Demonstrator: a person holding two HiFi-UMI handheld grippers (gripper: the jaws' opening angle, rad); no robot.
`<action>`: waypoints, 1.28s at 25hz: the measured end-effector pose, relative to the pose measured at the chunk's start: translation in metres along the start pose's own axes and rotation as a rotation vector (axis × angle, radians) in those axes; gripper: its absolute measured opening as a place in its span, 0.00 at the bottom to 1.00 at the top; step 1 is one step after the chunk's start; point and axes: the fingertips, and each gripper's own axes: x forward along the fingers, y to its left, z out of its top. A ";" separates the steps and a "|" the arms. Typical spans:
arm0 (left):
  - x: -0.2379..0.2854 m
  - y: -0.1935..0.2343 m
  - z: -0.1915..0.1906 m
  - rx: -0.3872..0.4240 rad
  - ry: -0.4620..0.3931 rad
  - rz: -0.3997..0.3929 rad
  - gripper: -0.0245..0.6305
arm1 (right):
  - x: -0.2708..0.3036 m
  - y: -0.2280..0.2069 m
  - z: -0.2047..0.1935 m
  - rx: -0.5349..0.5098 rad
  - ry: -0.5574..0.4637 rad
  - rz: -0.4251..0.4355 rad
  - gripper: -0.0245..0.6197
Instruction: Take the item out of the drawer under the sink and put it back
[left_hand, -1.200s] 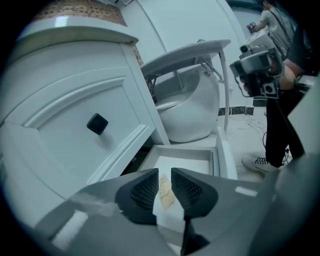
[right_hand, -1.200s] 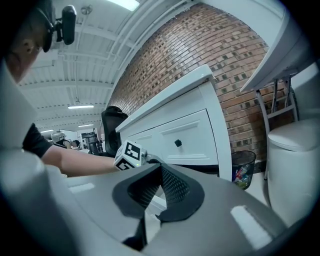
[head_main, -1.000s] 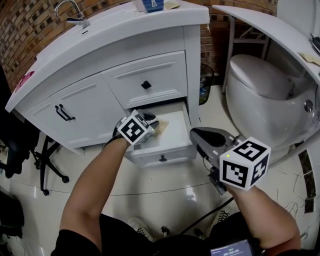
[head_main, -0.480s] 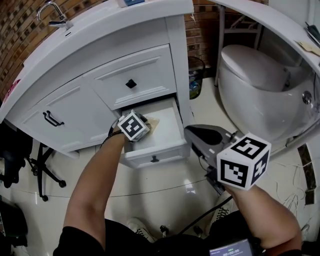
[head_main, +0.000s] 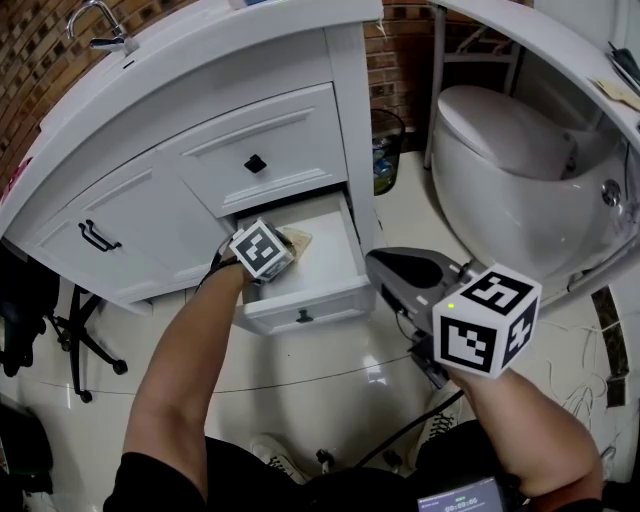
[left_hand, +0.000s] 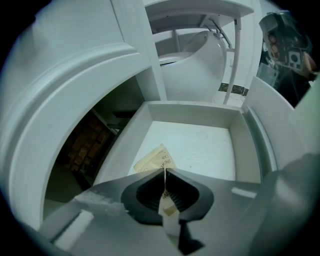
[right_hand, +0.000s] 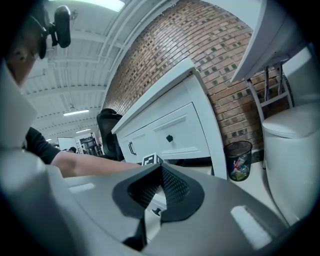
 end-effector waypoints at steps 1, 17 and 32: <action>-0.001 -0.001 0.000 0.000 -0.001 0.002 0.06 | 0.000 0.001 0.000 -0.002 0.001 0.003 0.04; -0.138 0.002 0.037 -0.194 -0.368 0.162 0.05 | 0.012 0.020 -0.001 -0.039 0.008 0.029 0.04; -0.272 -0.055 -0.002 -0.379 -0.689 0.287 0.05 | 0.019 0.031 -0.006 -0.072 0.020 0.013 0.04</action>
